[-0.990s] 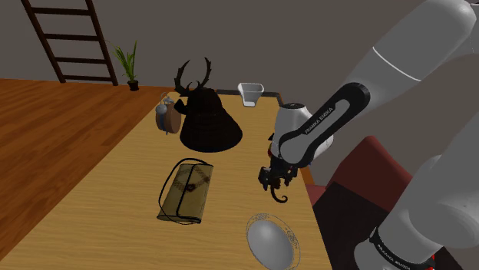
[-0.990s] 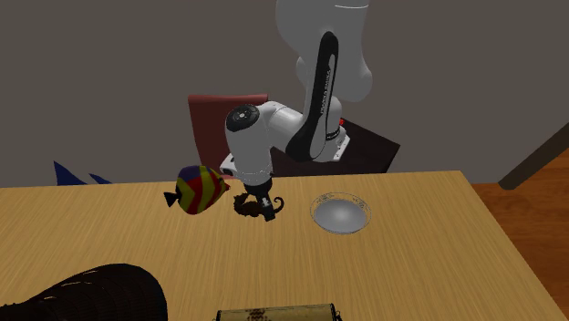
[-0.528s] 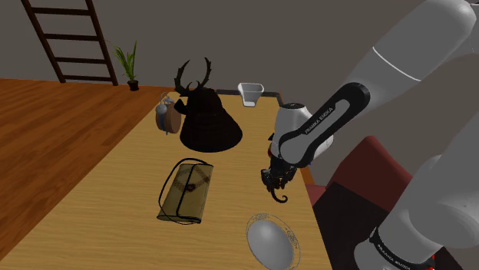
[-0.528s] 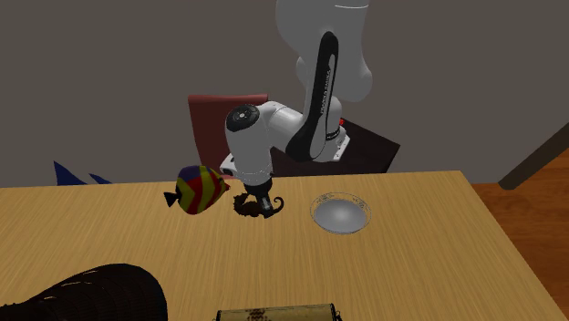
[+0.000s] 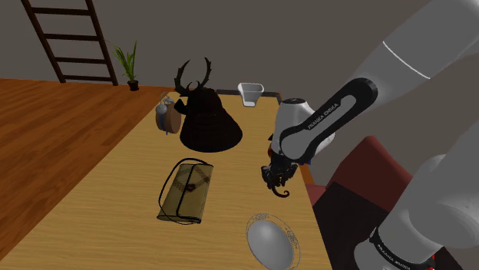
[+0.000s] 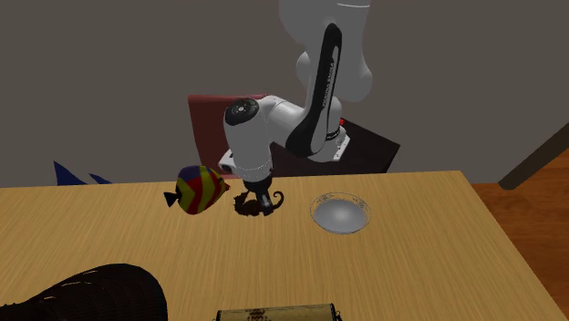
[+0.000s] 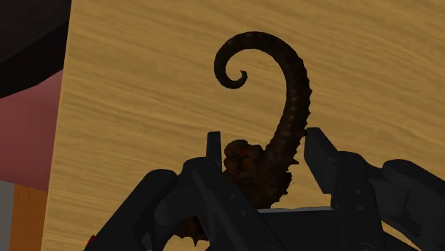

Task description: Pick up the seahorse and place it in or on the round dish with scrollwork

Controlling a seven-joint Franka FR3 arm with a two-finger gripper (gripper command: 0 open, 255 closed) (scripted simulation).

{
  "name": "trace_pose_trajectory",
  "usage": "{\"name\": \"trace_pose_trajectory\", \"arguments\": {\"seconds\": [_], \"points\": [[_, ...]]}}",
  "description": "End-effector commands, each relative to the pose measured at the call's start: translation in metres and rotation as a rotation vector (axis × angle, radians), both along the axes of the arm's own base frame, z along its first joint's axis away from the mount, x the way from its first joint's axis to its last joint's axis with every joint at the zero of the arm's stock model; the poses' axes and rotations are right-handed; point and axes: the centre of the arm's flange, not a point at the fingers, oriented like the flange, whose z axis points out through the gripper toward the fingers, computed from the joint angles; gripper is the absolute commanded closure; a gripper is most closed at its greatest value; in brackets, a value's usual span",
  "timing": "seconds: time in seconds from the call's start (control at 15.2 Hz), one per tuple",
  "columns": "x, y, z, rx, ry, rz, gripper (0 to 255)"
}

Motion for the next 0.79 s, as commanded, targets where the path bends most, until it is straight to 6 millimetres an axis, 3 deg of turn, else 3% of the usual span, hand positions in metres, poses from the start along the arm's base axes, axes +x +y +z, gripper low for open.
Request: {"name": "trace_pose_trajectory", "arguments": {"seconds": [0.0, 0.73], "points": [[0.0, -0.001, 0.011, 0.0, 0.0, 0.0, 255], [0.0, -0.001, 0.069, 0.0, 0.0, 0.0, 255]]}}
